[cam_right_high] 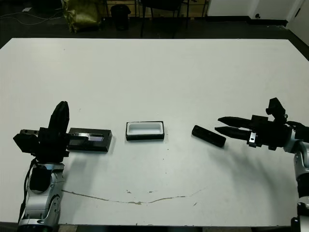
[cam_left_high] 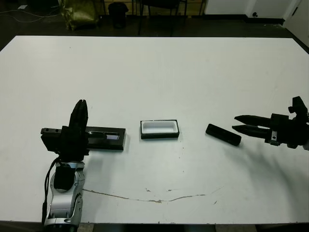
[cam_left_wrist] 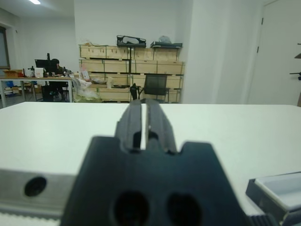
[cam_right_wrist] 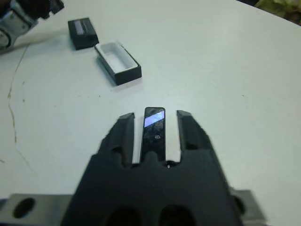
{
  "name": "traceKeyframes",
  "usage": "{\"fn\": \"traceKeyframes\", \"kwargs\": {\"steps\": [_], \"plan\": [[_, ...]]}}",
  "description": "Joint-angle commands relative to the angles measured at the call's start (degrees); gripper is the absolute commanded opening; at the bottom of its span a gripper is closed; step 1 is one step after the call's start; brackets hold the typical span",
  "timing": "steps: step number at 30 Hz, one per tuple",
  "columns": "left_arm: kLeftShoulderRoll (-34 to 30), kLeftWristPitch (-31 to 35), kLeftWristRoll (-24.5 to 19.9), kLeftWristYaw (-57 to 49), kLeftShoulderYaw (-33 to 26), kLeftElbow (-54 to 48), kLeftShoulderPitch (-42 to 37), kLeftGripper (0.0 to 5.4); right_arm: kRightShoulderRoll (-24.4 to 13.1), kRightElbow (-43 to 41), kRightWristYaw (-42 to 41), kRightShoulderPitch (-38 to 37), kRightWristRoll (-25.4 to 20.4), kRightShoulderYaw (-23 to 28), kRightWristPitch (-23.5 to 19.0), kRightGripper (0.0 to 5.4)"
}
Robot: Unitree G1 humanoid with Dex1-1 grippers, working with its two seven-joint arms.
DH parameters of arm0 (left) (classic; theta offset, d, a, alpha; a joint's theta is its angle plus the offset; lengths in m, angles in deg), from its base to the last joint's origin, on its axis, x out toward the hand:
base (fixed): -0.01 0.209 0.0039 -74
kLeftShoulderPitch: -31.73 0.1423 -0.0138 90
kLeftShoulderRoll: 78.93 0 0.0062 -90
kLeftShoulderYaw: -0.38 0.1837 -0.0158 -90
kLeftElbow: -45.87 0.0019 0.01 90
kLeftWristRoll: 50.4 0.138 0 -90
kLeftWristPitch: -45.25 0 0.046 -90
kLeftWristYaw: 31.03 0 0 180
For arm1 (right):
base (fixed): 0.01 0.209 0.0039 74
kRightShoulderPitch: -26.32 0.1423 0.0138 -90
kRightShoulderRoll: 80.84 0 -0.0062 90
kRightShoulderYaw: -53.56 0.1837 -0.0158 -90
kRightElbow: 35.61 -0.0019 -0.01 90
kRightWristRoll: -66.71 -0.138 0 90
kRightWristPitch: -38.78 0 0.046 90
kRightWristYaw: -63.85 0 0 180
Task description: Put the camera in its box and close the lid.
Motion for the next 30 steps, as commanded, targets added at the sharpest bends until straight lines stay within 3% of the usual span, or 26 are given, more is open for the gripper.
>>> {"fn": "traceKeyframes", "kwargs": {"steps": [1,14,21,30], "plan": [[-0.31,-0.14,0.3,0.02,-0.25,0.92,0.44,0.0,-1.14,-0.95,-0.78,-0.47,0.71,-0.83,-0.4,2.54],[-0.21,0.55,0.01,-0.06,-0.3,0.84,0.44,0.0,-0.19,4.29,-3.46,1.5,2.04,-2.04,4.12,5.39],[-0.37,0.29,0.1,0.07,-0.28,0.94,0.41,0.0,2.02,12.89,-5.19,4.15,3.3,-2.88,10.94,5.39],[-0.16,1.6,0.35,-0.48,-0.17,-0.15,0.92,0.0,3.34,18.25,-5.69,5.43,4.05,-3.02,11.94,5.39]]}}
